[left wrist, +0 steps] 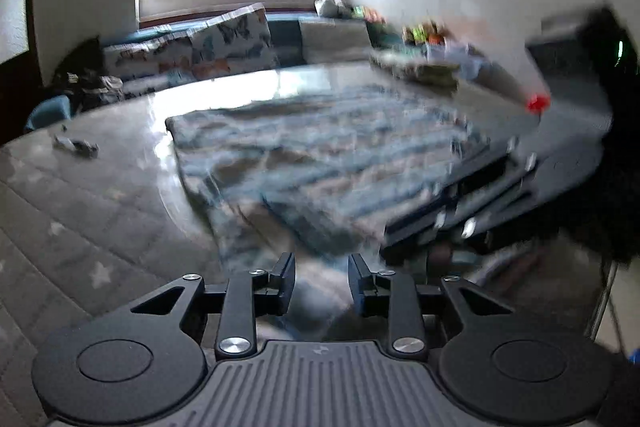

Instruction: Fold towel

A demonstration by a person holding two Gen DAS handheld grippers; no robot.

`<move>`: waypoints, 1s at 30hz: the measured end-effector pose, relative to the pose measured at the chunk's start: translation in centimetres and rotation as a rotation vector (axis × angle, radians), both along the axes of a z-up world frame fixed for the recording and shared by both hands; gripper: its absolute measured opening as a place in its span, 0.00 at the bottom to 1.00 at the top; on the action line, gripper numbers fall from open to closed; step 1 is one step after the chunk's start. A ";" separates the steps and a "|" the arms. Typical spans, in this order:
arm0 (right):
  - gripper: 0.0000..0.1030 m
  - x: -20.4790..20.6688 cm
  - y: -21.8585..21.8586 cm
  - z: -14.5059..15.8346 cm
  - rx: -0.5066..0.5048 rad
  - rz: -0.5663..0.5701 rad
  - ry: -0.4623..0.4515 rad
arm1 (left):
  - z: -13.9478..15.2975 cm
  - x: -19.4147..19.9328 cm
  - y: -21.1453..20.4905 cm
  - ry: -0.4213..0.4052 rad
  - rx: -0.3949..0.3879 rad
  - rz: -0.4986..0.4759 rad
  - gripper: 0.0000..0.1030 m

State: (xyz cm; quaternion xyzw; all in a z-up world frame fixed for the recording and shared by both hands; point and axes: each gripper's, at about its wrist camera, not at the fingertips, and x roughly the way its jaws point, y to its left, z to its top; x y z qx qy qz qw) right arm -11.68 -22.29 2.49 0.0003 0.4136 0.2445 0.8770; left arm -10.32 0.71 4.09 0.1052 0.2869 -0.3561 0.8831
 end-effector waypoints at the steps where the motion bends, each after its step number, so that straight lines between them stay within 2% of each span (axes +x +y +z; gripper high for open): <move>1: 0.21 0.0 -0.1 0.1 -0.007 0.001 -0.001 | -0.1 0.0 -0.2 0.002 0.002 -0.004 0.30; 10: 0.21 4.6 1.7 1.5 0.011 -0.005 -0.092 | -1.2 0.8 -1.7 0.023 0.010 -0.028 0.30; 14: 0.21 6.8 2.7 0.4 -0.006 0.010 -0.070 | -2.3 1.5 -2.7 0.057 0.035 -0.065 0.31; 17: 0.21 7.5 2.9 -0.7 -0.038 0.021 -0.024 | -2.4 1.0 -2.7 0.040 0.056 -0.086 0.33; 20: 0.21 6.5 2.2 -0.6 -0.050 0.023 -0.028 | -1.9 0.4 -2.3 0.026 0.073 -0.092 0.35; 25: 0.21 2.7 -1.5 1.2 -0.081 -0.017 -0.071 | -1.3 -1.7 -2.0 -0.029 0.106 -0.147 0.49; 30: 0.22 -1.7 -6.2 2.1 -0.124 -0.124 -0.077 | -1.9 -3.4 -3.3 -0.085 0.155 -0.217 0.50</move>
